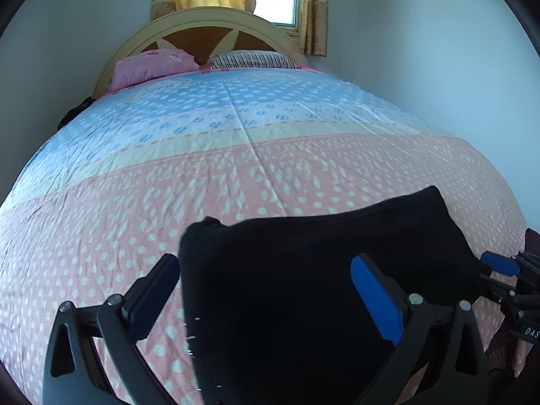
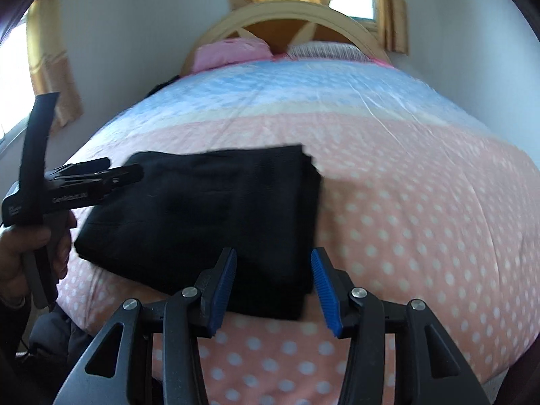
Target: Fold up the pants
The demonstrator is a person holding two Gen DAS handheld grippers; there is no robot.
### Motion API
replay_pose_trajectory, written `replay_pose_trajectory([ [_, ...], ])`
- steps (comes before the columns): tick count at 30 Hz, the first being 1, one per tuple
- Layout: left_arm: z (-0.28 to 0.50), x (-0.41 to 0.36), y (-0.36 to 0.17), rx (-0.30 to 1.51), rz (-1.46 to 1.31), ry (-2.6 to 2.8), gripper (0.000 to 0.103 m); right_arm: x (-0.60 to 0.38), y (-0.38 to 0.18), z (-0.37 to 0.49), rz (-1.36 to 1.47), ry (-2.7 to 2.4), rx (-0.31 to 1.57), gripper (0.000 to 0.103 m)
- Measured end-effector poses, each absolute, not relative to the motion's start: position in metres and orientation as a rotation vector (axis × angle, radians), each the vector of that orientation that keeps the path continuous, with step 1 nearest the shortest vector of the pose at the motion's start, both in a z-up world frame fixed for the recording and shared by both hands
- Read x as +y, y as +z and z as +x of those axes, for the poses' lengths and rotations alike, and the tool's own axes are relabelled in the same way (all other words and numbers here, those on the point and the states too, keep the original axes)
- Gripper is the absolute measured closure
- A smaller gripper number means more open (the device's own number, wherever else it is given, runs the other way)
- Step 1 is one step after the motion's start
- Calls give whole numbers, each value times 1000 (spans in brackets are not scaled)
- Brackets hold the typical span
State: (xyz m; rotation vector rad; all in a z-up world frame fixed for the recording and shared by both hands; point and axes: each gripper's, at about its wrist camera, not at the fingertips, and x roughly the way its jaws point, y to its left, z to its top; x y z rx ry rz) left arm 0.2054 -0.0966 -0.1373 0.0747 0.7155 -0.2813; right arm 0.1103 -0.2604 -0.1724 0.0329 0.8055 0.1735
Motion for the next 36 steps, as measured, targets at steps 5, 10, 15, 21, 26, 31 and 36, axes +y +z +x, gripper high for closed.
replay_pose_trajectory([
  [5,203,-109,-140,724,85,-301,0,-267,-174,109,86,232,828,82],
  [10,199,-117,-137,714,103,-329,0,-287,-177,110,307,311,896,83],
  [15,201,-113,-146,737,108,-307,0,-311,-197,118,458,350,963,83],
  [21,186,-94,-162,735,163,-278,0,-301,-194,117,401,335,953,83],
  [26,189,-69,-176,824,36,-304,0,-306,-190,114,404,336,912,72],
  [31,181,-67,-171,817,50,-293,0,-303,-180,105,302,250,849,45],
  [36,173,-57,-157,761,65,-262,0,-323,-171,106,381,224,787,45],
])
